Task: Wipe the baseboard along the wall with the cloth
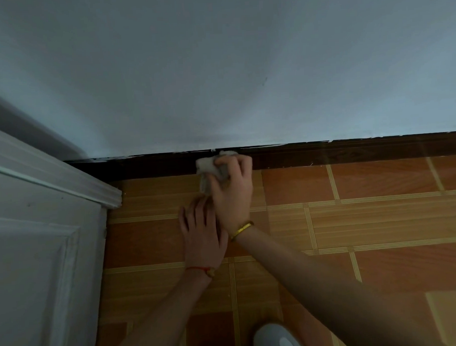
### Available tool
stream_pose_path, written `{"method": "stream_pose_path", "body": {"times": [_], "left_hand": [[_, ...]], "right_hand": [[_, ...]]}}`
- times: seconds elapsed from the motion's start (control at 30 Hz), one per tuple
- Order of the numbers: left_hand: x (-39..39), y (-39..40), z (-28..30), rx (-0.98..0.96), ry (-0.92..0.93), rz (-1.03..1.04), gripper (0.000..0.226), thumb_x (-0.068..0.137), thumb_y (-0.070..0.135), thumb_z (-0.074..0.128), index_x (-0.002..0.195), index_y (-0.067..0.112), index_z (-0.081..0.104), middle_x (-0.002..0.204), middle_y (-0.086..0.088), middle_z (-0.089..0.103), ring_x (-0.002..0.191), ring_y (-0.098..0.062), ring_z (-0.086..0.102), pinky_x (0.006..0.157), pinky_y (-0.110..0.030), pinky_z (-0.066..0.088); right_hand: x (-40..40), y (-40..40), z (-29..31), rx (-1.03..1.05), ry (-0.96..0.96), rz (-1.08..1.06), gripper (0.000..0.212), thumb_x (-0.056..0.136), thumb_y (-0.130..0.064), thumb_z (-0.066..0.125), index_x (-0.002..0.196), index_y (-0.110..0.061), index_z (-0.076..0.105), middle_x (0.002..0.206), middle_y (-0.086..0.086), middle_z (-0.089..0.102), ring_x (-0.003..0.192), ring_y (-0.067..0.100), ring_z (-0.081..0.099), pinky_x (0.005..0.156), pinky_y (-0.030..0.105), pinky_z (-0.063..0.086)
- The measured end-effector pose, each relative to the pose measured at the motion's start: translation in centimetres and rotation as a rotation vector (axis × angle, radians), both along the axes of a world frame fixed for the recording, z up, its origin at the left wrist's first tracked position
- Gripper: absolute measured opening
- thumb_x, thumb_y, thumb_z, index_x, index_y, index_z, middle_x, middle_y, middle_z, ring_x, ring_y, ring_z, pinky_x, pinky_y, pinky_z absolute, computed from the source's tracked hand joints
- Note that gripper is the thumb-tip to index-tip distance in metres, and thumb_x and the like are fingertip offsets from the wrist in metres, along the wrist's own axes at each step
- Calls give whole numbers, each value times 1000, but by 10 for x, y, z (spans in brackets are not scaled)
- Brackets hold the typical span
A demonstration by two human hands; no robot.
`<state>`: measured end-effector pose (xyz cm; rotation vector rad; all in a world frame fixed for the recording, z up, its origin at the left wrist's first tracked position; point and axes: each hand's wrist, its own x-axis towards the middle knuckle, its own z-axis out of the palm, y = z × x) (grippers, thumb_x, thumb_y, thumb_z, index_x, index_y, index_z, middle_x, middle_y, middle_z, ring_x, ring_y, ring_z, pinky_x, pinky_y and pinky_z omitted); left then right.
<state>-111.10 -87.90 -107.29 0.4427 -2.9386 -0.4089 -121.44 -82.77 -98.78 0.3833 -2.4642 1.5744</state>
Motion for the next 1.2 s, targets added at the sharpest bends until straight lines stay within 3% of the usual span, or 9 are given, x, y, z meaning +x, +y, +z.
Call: {"method": "stream_pose_path", "body": {"times": [0.1,0.33,0.47,0.6,0.7,0.77,0.9,1.0,1.2], "left_hand": [[-1,0,1,25,18,5,53,94,35,45,141,12,44,144,-13,45,136,-33,39,118,-62,24],[-1,2,3,76,56,18,48,94,30,42,137,12,55,143,-10,50,135,-31,44,119,-60,22],[-2,2,3,69,32,19,49,95,32,41,139,13,53,145,-10,48,137,-32,42,120,-59,20],[-1,1,3,55,18,10,52,94,33,43,142,12,50,145,-11,48,138,-33,41,120,-59,20],[-1,1,2,40,25,16,52,97,36,40,142,10,50,144,-12,49,138,-32,41,119,-60,23],[-1,1,1,49,32,11,51,95,34,43,141,12,50,145,-11,48,138,-32,41,119,-60,22],[-1,2,2,67,31,19,50,93,31,42,139,13,53,145,-10,49,137,-31,42,119,-60,21],[-2,2,3,70,32,19,50,94,31,41,139,14,53,144,-9,49,138,-31,42,120,-60,20],[-2,2,4,64,37,17,49,94,31,43,139,14,53,144,-9,49,137,-31,43,120,-59,21]], "right_hand": [[-5,12,-1,-18,-12,-55,26,75,0,72,97,-7,60,108,6,44,96,4,44,79,7,40],[-49,107,-4,-14,-8,-529,27,77,-5,71,100,-7,58,112,6,44,98,18,53,82,23,51],[-39,86,-9,24,-35,-450,27,75,-4,71,99,-7,59,111,9,46,97,13,50,81,32,50],[-13,29,-18,62,-106,-168,26,77,-9,74,98,-12,59,112,0,45,94,2,46,76,5,40],[-6,12,-22,20,-137,-75,26,76,-3,73,97,-10,59,110,-2,42,95,0,45,80,-2,36],[-10,22,-24,34,-134,-102,26,75,-4,73,96,-11,60,109,-2,42,94,1,45,79,1,37],[-37,77,-30,73,-206,-455,31,73,-3,72,100,-13,60,112,10,46,94,22,54,84,27,45],[-53,110,-27,55,-216,-602,29,74,0,70,100,-5,59,115,17,47,98,25,53,84,26,44],[-28,63,-22,108,-191,-324,30,75,-6,73,101,-12,59,115,5,46,95,8,47,84,24,47]]}}
